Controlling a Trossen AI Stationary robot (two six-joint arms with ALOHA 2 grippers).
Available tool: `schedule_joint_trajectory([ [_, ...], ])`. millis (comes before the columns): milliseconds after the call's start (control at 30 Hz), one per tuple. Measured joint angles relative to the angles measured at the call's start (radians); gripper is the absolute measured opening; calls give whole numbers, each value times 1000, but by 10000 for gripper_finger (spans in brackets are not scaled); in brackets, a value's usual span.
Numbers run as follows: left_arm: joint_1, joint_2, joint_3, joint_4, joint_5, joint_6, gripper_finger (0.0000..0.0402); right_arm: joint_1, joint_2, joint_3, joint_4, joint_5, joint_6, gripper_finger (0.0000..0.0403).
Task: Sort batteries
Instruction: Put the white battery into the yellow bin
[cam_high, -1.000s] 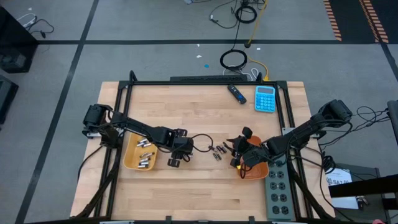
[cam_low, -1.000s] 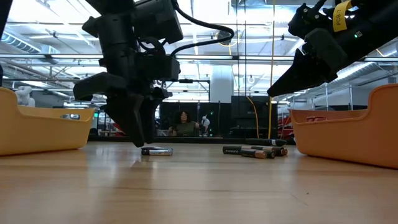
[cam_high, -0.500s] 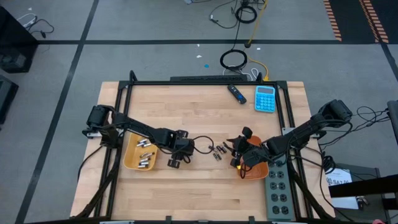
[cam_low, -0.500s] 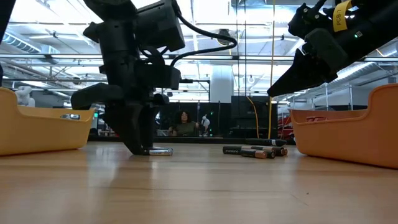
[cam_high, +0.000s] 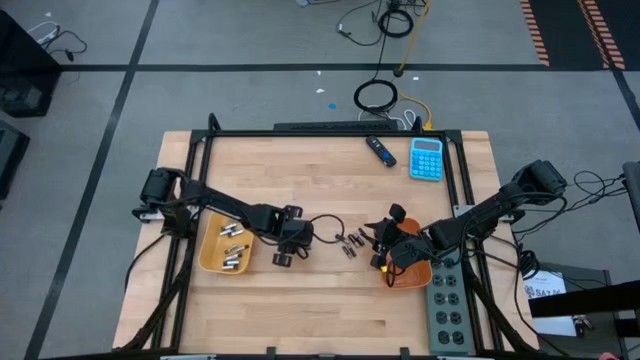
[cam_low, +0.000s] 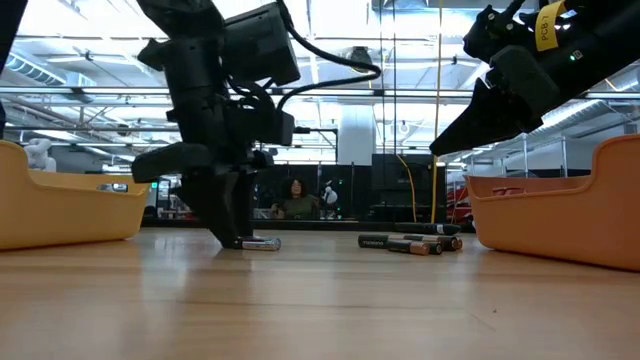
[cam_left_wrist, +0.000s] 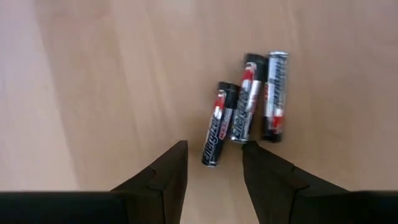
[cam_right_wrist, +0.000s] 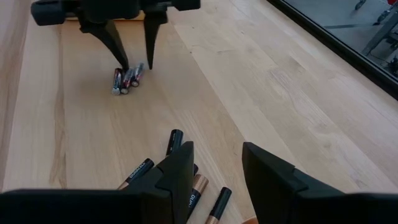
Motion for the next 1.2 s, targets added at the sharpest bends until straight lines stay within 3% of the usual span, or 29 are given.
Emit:
schedule_joint_trajectory([
  [367, 48, 1, -1, 25, 4, 79, 157, 0, 0, 0, 0, 0, 0, 130],
  [1200, 104, 6, -5, 159, 118, 214, 157, 0, 0, 0, 0, 0, 0, 130],
])
